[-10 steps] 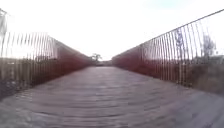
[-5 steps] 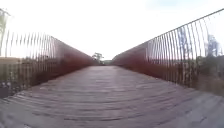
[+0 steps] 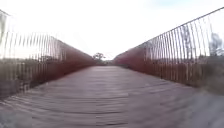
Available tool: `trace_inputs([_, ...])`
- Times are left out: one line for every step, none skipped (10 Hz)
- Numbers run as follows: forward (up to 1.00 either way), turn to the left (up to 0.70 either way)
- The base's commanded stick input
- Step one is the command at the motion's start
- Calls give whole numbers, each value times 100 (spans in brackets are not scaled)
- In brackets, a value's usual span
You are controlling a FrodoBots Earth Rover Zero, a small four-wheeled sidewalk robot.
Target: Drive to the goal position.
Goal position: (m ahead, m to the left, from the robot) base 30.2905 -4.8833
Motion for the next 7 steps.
trace_inputs([70,0])
trace_inputs([70,0])
trace_inputs([70,0])
trace_inputs([70,0])
trace_inputs([70,0])
trace_inputs([70,0])
trace_inputs([70,0])
